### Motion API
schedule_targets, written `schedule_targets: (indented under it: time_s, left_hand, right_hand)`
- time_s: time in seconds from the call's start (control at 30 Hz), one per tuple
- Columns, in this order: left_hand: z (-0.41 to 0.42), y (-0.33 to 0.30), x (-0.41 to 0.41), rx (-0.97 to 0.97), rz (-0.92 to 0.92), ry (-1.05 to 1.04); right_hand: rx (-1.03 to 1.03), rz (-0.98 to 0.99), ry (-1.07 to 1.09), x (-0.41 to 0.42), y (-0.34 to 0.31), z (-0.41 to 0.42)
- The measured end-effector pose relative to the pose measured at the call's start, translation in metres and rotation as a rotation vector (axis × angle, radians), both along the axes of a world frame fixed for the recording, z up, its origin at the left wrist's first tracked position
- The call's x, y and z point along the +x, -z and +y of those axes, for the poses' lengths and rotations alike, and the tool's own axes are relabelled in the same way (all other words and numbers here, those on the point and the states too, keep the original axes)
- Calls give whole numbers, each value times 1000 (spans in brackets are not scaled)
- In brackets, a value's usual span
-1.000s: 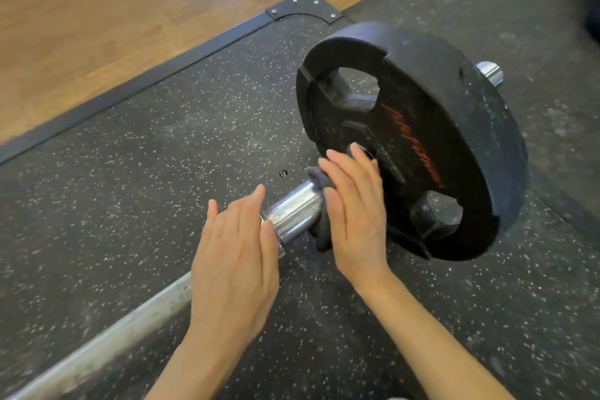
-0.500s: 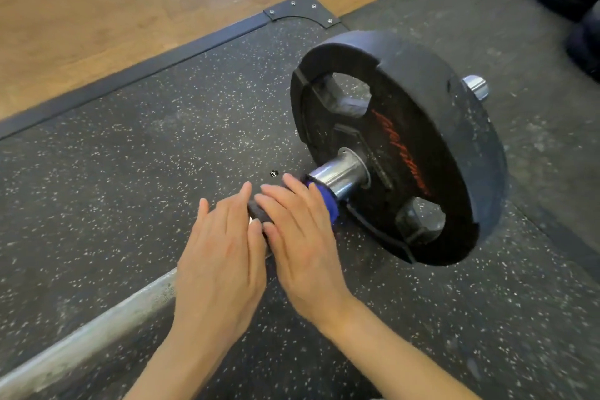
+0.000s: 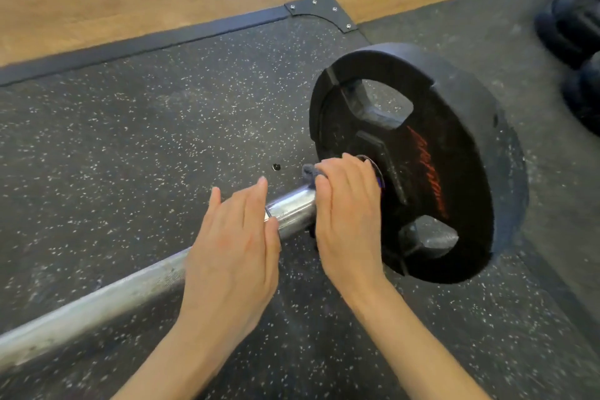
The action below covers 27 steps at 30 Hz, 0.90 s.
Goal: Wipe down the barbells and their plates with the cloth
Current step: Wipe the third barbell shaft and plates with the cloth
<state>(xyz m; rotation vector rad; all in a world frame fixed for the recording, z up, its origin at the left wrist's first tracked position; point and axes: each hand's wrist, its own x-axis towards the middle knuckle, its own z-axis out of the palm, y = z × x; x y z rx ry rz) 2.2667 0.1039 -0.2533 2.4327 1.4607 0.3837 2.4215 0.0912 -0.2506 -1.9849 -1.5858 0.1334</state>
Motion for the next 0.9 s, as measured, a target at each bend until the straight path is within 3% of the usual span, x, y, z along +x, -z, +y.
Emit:
schedule_targets:
  time_s: [0.13, 0.2, 0.3, 0.37, 0.43, 0.5, 0.57, 0.67, 0.73, 0.8, 0.9]
  left_hand:
    - [-6, -2, -4, 8, -20, 14]
    - [-9, -1, -3, 20, -15, 17]
    - [-13, 0, 1, 44, -10, 17]
    - [-16, -1, 1, 54, 1, 22]
    - [-20, -1, 0, 58, 19, 25]
    - [-24, -1, 0, 55, 38, 30]
    - [-28, -1, 1, 56, 40, 34]
    - [-34, -1, 1, 67, 25, 52]
    - [-39, -2, -1, 72, 38, 68]
    - [-44, -2, -2, 50, 60, 87]
    - [-50, -5, -3, 24, 55, 120]
  right_hand:
    - [-65, -147, -287, -1, -2, -9]
    - [-100, -252, -219, 28, -8, 3]
    - [-105, -152, -79, 7, -7, -2]
    - [-109, -83, -215, -17, -9, -15]
    - [-158, -157, -343, -4, -11, -16]
    - [-187, -303, -281, 25, -16, -6]
    - [-206, -232, -155, 23, -18, -8]
    - [-195, -33, -286, -11, -16, -32]
    - [-216, -140, -367, 2, -17, -38]
    - [-222, -263, -260, 28, -16, -30]
    - [-189, -117, -93, 6, -16, -37]
